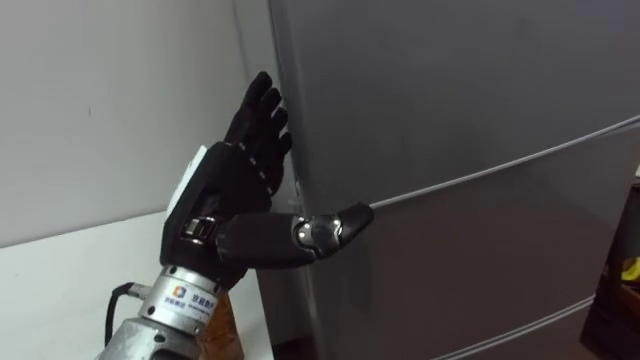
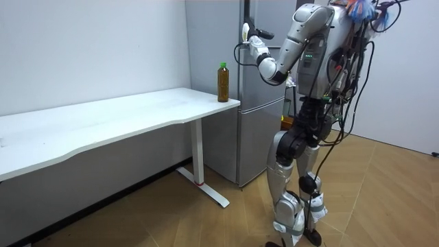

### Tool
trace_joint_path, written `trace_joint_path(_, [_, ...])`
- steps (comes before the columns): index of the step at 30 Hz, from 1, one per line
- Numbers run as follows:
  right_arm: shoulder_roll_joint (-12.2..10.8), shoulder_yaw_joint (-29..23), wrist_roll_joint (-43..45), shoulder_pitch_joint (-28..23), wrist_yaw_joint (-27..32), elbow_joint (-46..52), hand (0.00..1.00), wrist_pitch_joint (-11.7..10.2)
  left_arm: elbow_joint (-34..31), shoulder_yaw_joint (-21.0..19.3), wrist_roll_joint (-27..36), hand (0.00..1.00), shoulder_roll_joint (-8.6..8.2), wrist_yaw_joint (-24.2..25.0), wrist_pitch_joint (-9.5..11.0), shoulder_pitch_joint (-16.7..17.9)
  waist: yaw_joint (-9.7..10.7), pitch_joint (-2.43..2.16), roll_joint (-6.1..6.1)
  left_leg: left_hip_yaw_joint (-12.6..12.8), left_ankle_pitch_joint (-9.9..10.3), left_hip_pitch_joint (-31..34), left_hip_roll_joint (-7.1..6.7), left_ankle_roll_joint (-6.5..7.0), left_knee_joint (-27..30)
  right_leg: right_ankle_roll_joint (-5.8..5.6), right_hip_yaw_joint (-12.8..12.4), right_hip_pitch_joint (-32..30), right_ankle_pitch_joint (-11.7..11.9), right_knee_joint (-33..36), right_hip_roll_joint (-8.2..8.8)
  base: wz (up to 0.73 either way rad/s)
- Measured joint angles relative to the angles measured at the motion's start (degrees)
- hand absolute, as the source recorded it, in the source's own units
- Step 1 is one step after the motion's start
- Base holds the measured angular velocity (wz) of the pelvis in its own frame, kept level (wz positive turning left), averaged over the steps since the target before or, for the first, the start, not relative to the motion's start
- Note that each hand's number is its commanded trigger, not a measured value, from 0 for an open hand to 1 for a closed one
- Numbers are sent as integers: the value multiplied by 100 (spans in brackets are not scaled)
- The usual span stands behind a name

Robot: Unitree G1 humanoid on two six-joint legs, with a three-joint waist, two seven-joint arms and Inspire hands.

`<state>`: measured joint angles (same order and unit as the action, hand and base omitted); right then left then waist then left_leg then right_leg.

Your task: Put the bottle in the upper fridge

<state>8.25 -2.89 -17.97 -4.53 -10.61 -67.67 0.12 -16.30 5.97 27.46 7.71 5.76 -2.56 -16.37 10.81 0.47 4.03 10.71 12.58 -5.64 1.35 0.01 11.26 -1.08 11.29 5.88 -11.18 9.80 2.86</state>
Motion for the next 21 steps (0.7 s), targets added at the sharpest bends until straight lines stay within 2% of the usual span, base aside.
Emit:
trace_joint_path(8, [31, 163, -4, 130, -5, -170, 0, -6, 0, 99, 0, 0, 0, 99, 2, 0, 0, 28, -42, 0, 0, -2, -1, 0, -4, -1, 3, 3, 0, -1, 0, 0])
trace_joint_path(9, [32, 165, -1, 135, -5, -171, 0, -6, 0, 100, -1, 13, 0, 112, 2, 0, 0, 30, -45, -3, 0, -1, -1, 0, -3, -1, 3, 2, 1, -3, 0, 0])
trace_joint_path(10, [32, 169, -2, 136, -11, -170, 0, -6, 2, 103, -1, 45, 0, 124, 2, 0, -3, 30, -46, -4, 0, -1, -2, 0, -3, -1, 4, 2, 1, -4, 0, 0])
trace_joint_path(11, [31, 172, -5, 135, -14, -169, 0, -6, 3, 112, 3, 61, 1, 130, 2, 1, -4, 31, -46, -6, 0, -3, -2, 0, -3, -1, 5, 5, 1, -4, 0, 0])
trace_joint_path(12, [32, 178, -30, 135, -22, -169, 0, -6, 3, 145, 11, 69, 0, 136, 4, 1, -3, 34, -51, -12, 0, -5, -2, 0, -4, -1, 11, 10, 1, -5, 0, 3])
trace_joint_path(13, [32, 178, -38, 136, -35, -169, 0, -6, 3, 175, 9, 89, -4, 136, 11, 1, 0, 36, -55, -23, 0, -3, -2, 0, -5, -1, 22, 14, 1, -5, 1, 4])
trace_joint_path(14, [32, 178, -38, 136, -42, -169, 0, -6, 4, 176, 9, 100, -5, 136, 12, 1, -1, 38, -57, -28, 0, -2, -2, 0, -6, -1, 28, 16, 1, -5, 1, 6])
trace_joint_path(18, [32, 182, -70, 136, -84, -170, 0, -4, 62, 70, 75, 100, 6, 132, 14, 4, -12, 54, -89, -60, 0, 4, -5, 0, -13, -1, 64, 21, 1, -7, 4, 5])
trace_joint_path(21, [41, 324, -207, 136, -85, -169, 0, 0, 60, 151, 268, 100, 15, 142, 64, 13, -10, 53, -119, -68, 0, 11, -11, 0, -13, -3, 73, 20, 0, -10, 10, 1])
